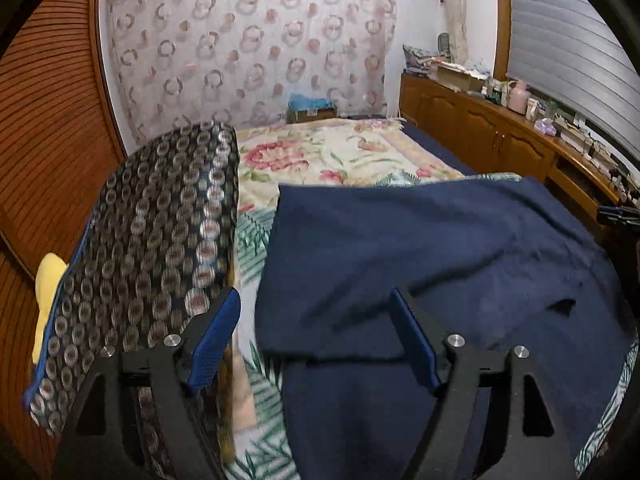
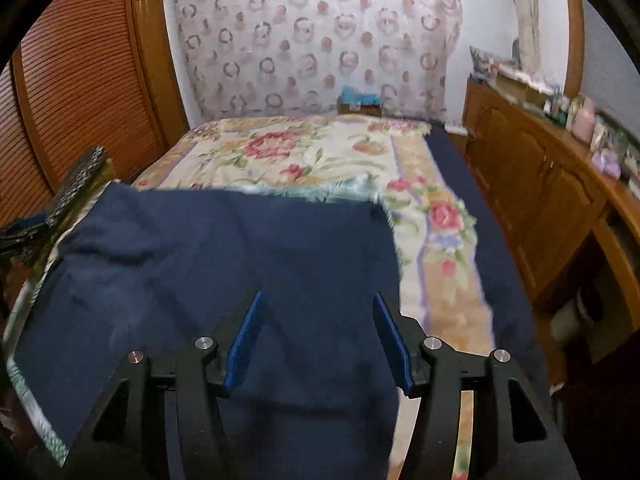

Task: Fold small clothes

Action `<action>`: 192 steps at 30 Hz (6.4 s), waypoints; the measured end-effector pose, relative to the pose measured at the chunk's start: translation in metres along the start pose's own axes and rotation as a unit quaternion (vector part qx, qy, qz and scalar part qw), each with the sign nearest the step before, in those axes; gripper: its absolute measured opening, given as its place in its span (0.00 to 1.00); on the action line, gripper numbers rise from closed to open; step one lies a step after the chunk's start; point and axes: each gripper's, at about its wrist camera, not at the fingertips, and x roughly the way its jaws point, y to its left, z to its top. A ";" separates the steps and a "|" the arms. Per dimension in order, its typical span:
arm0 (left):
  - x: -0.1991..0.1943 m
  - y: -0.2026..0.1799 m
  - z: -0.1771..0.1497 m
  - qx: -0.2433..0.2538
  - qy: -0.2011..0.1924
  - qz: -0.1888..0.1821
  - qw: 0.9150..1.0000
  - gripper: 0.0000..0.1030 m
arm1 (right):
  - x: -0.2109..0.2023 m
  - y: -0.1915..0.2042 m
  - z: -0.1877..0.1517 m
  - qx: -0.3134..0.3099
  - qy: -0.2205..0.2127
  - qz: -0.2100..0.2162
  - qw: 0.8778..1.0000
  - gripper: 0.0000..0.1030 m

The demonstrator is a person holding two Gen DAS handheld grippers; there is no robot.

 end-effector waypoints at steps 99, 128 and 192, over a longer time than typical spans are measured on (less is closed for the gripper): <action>-0.100 -0.047 -0.110 -0.042 -0.010 -0.034 0.998 0.27 | -0.115 0.006 -0.091 -0.015 -0.028 -0.031 0.999 0.14; -0.046 -0.022 -0.113 -0.057 0.040 -0.023 0.997 0.44 | -0.004 0.079 -0.056 -0.096 0.021 0.027 0.995 0.45; -0.047 -0.002 -0.127 -0.072 0.062 -0.062 0.994 0.20 | -0.006 0.081 -0.069 -0.100 0.016 0.024 0.995 0.48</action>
